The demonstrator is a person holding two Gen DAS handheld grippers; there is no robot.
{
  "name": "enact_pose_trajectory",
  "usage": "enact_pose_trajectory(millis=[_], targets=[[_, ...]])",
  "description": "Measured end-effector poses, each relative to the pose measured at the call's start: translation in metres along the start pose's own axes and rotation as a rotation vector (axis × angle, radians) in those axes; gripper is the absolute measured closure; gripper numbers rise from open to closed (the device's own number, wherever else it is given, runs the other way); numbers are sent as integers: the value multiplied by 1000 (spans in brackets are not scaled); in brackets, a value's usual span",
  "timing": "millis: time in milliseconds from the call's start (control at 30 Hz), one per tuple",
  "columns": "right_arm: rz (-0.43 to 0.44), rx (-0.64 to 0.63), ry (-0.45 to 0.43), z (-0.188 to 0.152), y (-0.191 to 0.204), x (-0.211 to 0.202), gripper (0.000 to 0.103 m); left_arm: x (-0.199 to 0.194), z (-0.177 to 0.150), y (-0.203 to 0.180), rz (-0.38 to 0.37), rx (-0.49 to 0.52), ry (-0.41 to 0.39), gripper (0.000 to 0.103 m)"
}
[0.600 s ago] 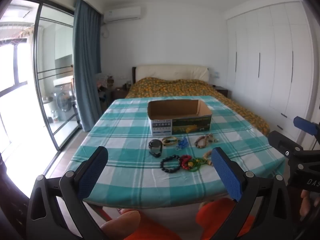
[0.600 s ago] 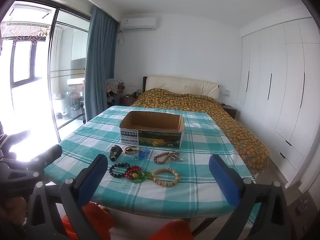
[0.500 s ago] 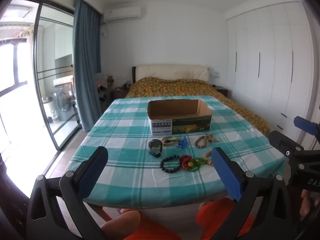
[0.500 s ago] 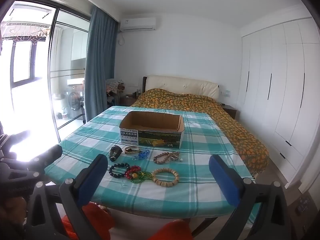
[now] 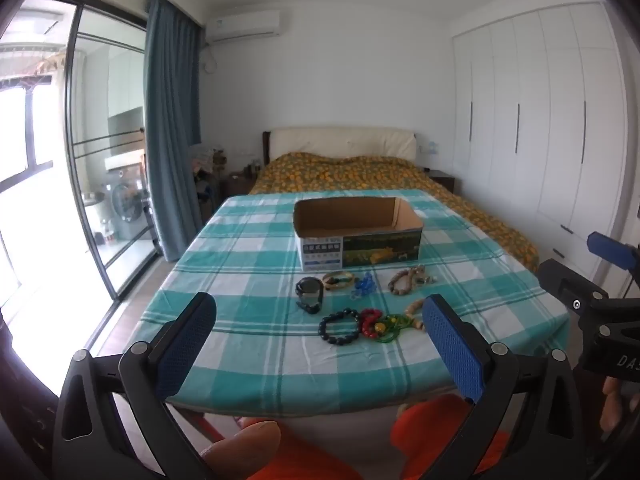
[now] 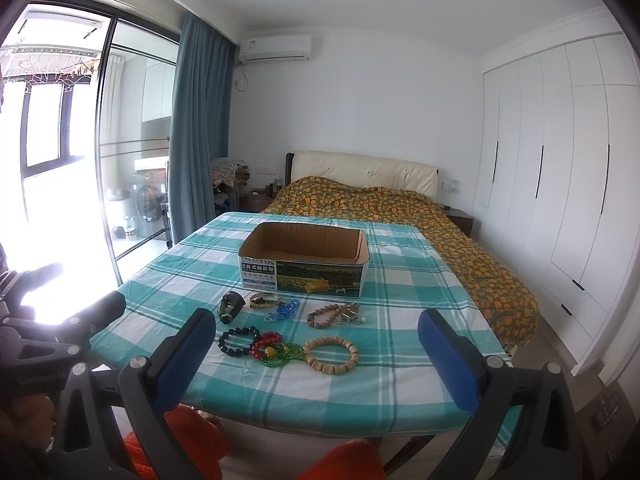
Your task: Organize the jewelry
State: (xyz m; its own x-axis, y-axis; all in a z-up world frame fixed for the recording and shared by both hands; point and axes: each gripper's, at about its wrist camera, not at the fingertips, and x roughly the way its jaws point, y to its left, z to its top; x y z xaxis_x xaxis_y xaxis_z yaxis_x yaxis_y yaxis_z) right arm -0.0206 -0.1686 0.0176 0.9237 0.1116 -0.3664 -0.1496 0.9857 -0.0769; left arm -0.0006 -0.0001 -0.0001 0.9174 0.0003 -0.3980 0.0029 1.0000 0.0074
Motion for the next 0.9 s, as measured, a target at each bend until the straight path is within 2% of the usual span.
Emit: enact_pose_trajectory(millis=[900], targets=[[2, 3, 3, -4, 2, -3, 0, 2, -4, -1, 1, 2, 2, 0]])
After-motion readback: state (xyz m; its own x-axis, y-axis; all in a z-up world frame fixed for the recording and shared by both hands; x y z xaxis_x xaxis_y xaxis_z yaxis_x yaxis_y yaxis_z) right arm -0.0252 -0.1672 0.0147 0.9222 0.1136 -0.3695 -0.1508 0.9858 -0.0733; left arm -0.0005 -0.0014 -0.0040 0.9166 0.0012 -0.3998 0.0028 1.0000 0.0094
